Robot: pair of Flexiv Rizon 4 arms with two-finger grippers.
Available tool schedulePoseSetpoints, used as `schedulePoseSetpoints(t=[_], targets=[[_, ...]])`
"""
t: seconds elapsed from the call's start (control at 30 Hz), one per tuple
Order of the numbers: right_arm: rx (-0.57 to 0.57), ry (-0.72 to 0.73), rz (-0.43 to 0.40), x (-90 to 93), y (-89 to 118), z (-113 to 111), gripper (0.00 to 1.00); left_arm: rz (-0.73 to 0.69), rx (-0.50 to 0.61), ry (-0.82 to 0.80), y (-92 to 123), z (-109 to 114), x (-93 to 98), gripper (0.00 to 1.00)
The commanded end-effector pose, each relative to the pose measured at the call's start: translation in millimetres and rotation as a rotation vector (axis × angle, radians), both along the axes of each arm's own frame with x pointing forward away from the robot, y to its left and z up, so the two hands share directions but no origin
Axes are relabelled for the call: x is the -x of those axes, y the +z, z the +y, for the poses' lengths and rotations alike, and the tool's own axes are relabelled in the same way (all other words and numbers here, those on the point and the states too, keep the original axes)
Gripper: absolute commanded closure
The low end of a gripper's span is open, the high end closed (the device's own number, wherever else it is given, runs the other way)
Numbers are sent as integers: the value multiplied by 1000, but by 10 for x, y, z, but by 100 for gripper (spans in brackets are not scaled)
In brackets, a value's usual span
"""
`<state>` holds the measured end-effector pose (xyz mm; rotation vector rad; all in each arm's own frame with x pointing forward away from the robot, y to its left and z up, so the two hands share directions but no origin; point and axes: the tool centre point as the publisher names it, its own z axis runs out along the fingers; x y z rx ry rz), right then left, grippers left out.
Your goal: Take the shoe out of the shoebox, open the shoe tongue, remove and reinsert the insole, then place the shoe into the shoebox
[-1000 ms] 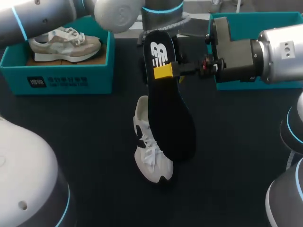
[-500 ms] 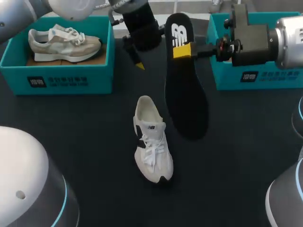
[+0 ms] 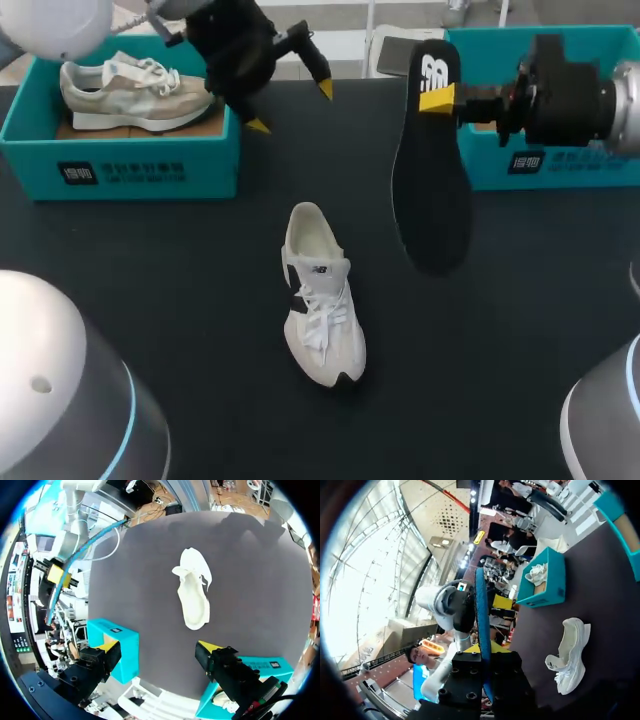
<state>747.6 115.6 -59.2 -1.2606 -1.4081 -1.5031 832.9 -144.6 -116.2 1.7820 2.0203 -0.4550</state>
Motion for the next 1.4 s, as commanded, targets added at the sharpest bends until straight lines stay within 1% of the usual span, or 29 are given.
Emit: schedulePoseSetpoints(t=[0.03, 0.1, 0.13, 0.17, 0.67, 0.7, 0.73, 0.77, 0.8, 0.83, 0.87, 0.9, 0.93, 1.07, 1.13, 1.27, 1.4], targets=[[14, -67, 120, -156, -240, 69, 100, -64, 376, -19, 37, 176, 144, 0], [14, -67, 120, -156, -240, 69, 100, -59, 377, -28, 59, 175, 158, 0], [14, -67, 120, -156, -240, 69, 100, -40, 355, -25, 70, 156, 158, 0], [14, -67, 120, -156, -240, 69, 100, -44, 310, -34, 75, 137, 151, 0], [14, -67, 120, -156, -240, 69, 100, -44, 310, -34, 75, 137, 151, 0], [-11, -90, 132, -199, -274, 47, 100, -35, 433, -57, 10, 156, 188, 0], [-16, -108, 139, -250, -293, 29, 100, -19, 481, -67, -54, 167, 235, 0], [-46, -138, 173, -305, -282, 23, 100, -54, 546, -48, -104, 164, 260, 0], [-69, -165, 185, -359, -286, 5, 100, -55, 616, -76, -119, 163, 300, 0], [-76, -174, 214, -405, -305, -21, 100, -68, 649, -85, -133, 160, 315, 0], [-74, -186, 252, -447, -332, -37, 100, -102, 717, -99, -132, 157, 322, 0], [-80, -176, 276, -497, -350, -26, 100, -105, 740, -111, -133, 154, 327, 0], [-77, -171, 293, -549, -365, -14, 100, -128, 788, -123, -140, 150, 329, 0], [-96, -168, 373, -692, -470, 28, 100, -131, 882, -143, -144, 110, 315, 0], [-110, -151, 376, -775, -509, 82, 100, -147, 893, -151, -142, 69, 319, 0], [-113, -106, 387, -932, -557, 210, 100, -134, 921, -150, -117, -6, 340, 0], [-112, -58, 402, -1043, -625, 321, 100, -125, 931, -160, -147, -78, 372, 0]])
